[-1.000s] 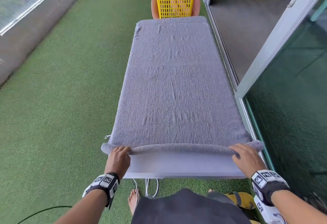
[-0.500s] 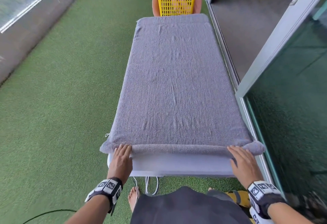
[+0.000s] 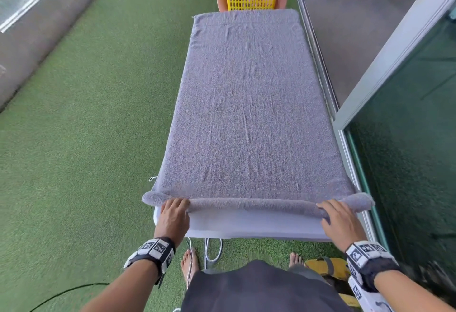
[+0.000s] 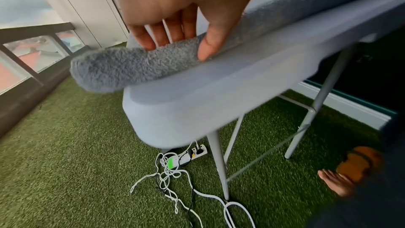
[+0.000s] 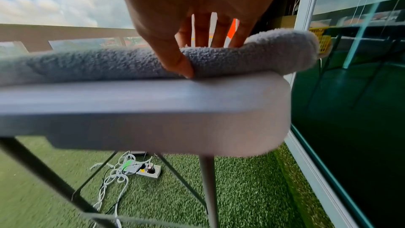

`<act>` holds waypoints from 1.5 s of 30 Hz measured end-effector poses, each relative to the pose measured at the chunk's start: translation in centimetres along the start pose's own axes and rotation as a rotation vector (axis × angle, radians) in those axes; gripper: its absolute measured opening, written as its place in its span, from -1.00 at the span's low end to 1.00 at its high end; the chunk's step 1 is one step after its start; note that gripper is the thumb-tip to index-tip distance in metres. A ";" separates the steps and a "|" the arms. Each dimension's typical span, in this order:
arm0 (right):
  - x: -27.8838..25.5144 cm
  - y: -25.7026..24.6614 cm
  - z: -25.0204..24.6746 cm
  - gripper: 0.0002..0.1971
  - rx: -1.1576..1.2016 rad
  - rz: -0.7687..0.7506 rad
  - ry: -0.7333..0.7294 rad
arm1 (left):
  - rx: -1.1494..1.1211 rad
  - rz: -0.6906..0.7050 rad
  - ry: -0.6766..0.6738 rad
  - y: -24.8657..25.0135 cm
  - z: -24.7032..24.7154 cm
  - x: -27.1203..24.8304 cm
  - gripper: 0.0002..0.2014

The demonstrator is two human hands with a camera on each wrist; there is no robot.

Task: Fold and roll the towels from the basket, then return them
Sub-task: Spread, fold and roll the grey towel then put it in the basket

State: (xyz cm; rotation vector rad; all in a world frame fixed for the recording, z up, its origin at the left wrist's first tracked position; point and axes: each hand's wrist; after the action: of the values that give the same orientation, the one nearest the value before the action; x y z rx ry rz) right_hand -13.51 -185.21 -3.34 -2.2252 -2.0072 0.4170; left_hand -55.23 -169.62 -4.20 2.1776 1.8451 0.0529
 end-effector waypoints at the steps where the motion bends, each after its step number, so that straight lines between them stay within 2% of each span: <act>1: 0.5 -0.1 -0.6 -0.74 -0.026 0.005 -0.038 | 0.015 -0.004 -0.021 0.4 -0.6 0.4 -0.81; 2: 1.3 -0.3 -1.5 -0.83 -0.026 0.009 -0.083 | 0.012 -0.005 -0.029 0.7 -1.1 0.9 -0.92; 3: 2.2 -0.2 -2.2 -0.87 -0.016 0.024 -0.119 | -0.003 -0.003 -0.015 0.8 -1.3 1.7 -0.91; 4: 2.9 -0.1 -2.8 -0.86 0.004 0.027 -0.112 | -0.019 -0.003 0.006 0.7 -1.2 2.5 -0.81; 7: 3.5 -0.1 -2.9 -0.71 0.103 0.028 0.091 | -0.062 -0.026 0.013 0.6 -0.2 3.1 -0.59; 8: 3.1 -0.1 -2.4 -0.66 0.140 0.006 0.090 | -0.043 -0.020 0.015 0.4 0.4 2.7 -0.58; 11: 0.8 -0.3 -0.6 -0.48 0.173 -0.005 -0.074 | -0.009 0.038 0.019 -0.7 1.8 0.2 -0.54; 12: 0.3 -0.2 -0.1 -0.48 0.160 0.005 -0.086 | -0.033 0.045 0.015 -0.9 1.7 -0.5 -0.52; 16: 1.5 -0.3 -0.9 -0.80 0.057 0.005 -0.062 | -0.046 0.058 0.056 -0.4 -0.2 -0.4 -0.87; 17: 2.3 -0.2 -1.4 -0.83 0.021 -0.004 -0.052 | -0.035 0.034 0.069 -0.2 -0.5 0.2 -0.82; 19: 3.4 0.1 -1.9 -0.73 -0.014 -0.017 0.033 | -0.088 -0.015 0.088 0.0 -0.7 1.3 -0.52; 20: 3.6 0.1 -1.8 -0.68 -0.006 -0.021 0.094 | -0.132 0.003 0.096 0.2 -0.5 1.4 -0.45; 21: 3.5 0.2 -1.5 -0.66 0.008 -0.038 0.125 | -0.148 0.039 0.076 0.5 -0.5 1.3 -0.47; 24: 1.5 0.2 0.6 -0.57 0.085 -0.035 0.057 | -0.082 0.116 0.031 0.5 0.5 0.0 -0.62; 27: 0.0 0.3 1.4 -0.54 0.086 -0.005 -0.004 | -0.075 0.082 -0.039 0.7 0.6 -0.6 -0.56; 30: 1.4 -0.1 -0.8 -0.74 0.000 0.003 -0.111 | -0.057 0.129 0.012 1.0 -0.2 0.2 -0.92; 32: 2.8 0.2 -1.8 -0.71 -0.003 0.006 -0.106 | -0.061 0.117 0.031 1.2 -0.6 1.2 -0.76; 35: 3.1 0.7 -1.9 -0.53 0.033 0.020 0.073 | 0.024 0.047 0.071 1.0 -0.2 1.5 -0.58; 40: -0.9 0.1 0.3 -0.45 0.038 0.005 -0.083 | 0.044 0.102 0.040 -0.4 1.4 -1.1 -0.48; 41: -1.1 0.2 0.5 -0.48 0.041 0.015 -0.095 | 0.039 0.080 0.016 -0.2 1.2 -1.4 -0.51; 44: 0.4 0.2 -0.3 -0.69 -0.019 0.014 -0.107 | 0.048 0.068 0.019 0.9 -0.2 -0.8 -0.86; 45: 1.3 0.2 -0.7 -0.74 -0.044 0.004 -0.063 | 0.048 0.046 0.020 1.3 -0.6 -0.1 -0.81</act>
State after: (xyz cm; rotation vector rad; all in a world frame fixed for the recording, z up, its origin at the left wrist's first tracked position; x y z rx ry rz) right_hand -12.96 -183.88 -2.86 -2.2697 -2.0633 0.4531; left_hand -54.17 -169.80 -3.25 2.2598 1.8250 0.0407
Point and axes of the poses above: each hand's wrist, its own x-axis towards the middle knuckle, its own z-axis out of the palm, y = z × x, and after that the axes turned 14 degrees about -z, right-handed
